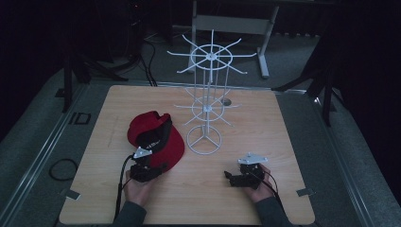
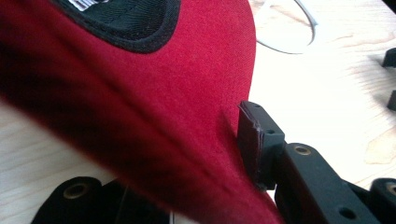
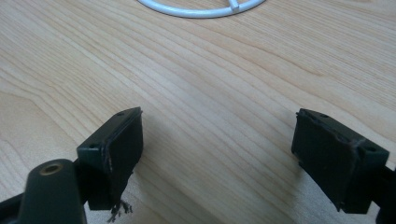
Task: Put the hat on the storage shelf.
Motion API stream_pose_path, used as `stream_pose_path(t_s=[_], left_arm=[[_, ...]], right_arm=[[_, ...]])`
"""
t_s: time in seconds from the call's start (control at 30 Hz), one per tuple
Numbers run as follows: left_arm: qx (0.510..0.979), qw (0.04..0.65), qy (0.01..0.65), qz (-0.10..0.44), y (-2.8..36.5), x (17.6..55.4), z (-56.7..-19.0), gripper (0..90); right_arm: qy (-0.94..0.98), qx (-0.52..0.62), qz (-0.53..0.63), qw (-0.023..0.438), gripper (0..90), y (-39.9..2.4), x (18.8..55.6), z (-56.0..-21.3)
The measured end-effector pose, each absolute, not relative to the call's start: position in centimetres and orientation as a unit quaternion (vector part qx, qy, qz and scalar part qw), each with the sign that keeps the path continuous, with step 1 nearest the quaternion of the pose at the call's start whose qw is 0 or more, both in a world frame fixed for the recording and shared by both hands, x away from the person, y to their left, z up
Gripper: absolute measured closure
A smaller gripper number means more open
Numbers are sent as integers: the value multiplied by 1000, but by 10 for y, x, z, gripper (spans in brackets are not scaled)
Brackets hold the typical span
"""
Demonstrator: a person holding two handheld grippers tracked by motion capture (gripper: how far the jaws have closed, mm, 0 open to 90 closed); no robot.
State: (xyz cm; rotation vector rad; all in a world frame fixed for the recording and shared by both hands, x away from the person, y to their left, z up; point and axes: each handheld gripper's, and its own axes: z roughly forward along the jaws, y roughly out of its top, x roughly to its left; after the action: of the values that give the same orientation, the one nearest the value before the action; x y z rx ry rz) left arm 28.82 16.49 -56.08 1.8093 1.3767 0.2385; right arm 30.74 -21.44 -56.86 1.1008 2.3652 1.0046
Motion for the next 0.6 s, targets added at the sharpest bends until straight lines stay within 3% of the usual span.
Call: stream_pose_path(t_s=[0.13, 0.6], left_arm=[[729, 403, 542, 106, 167, 288, -558, 680], [695, 415, 580, 87, 180, 288, -561, 648]], right_arm=[[833, 388, 354, 172, 165, -214, 307, -569], [833, 388, 354, 172, 165, -214, 307, -569]])
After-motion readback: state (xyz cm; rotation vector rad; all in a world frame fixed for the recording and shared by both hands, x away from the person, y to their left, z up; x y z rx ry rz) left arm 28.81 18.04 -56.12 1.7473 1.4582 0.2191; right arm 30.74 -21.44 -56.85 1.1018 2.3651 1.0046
